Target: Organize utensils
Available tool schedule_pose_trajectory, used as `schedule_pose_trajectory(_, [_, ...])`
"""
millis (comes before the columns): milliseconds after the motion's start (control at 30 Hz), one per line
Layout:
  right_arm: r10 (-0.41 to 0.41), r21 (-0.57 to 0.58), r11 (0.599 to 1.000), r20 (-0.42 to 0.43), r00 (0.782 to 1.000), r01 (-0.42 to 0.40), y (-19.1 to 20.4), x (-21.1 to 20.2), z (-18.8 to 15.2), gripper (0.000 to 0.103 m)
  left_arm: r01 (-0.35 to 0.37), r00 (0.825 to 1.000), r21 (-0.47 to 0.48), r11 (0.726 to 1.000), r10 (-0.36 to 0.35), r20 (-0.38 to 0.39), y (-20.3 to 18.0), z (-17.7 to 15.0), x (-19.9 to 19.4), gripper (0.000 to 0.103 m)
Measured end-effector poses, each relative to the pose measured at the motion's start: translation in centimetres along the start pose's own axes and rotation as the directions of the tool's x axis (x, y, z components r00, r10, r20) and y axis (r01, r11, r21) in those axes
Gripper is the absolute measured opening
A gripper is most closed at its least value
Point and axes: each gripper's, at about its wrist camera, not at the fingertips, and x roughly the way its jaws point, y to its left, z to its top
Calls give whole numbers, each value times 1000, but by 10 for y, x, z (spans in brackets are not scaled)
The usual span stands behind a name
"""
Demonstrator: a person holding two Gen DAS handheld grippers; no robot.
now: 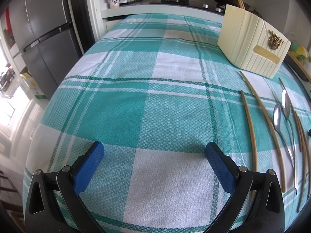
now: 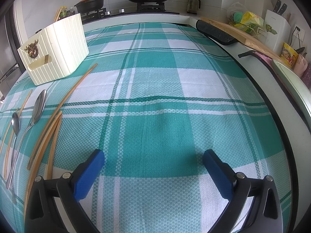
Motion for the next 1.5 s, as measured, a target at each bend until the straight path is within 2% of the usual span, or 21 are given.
schedule_pose_trajectory(367, [0, 0, 1000, 0, 1000, 0, 0, 1, 1, 103, 9, 1000, 15, 1000, -9, -21, 1, 1, 0, 103])
schedule_pose_trajectory(433, [0, 0, 1000, 0, 1000, 0, 0, 1, 1, 103, 61, 995, 49, 997, -57, -76, -1, 2, -5, 102])
schedule_pose_trajectory(467, [0, 0, 1000, 0, 1000, 0, 0, 1, 1, 103, 110, 991, 45, 993, -106, -87, -1, 1, -10, 102])
schedule_pose_trajectory(567, [0, 0, 1000, 0, 1000, 0, 0, 1, 1, 103, 268, 960, 15, 963, -266, -88, -13, 3, -26, 102])
schedule_pose_trajectory(633, [0, 0, 1000, 0, 1000, 0, 0, 2, 1, 103, 316, 944, 54, 947, -308, -118, -37, 9, -28, 102])
schedule_pose_trajectory(733, [0, 0, 1000, 1, 1000, 0, 0, 2, 1, 103, 308, 944, 142, 941, -283, -171, -71, 16, -19, 102])
schedule_pose_trajectory(833, [-1, -9, 1000, -4, 1000, 1, 1, 5, 5, 103, 247, 957, 175, 953, -211, -199, -81, 20, 0, 102])
schedule_pose_trajectory(900, [-3, -4, 1000, 1, 1000, 3, -1, 5, 5, 103, 205, 969, 198, 959, -170, -179, -83, 22, 5, 102])
schedule_pose_trajectory(1033, [-34, 33, 999, -2, 999, 34, 3, 3, 3, 103, 174, 975, 240, 955, -133, -179, -90, 20, 7, 102])
schedule_pose_trajectory(1500, [-33, 41, 999, -4, 999, 33, 6, 2, 5, 103, 132, 991, 209, 969, -123, -55, -78, -9, -11, 103])
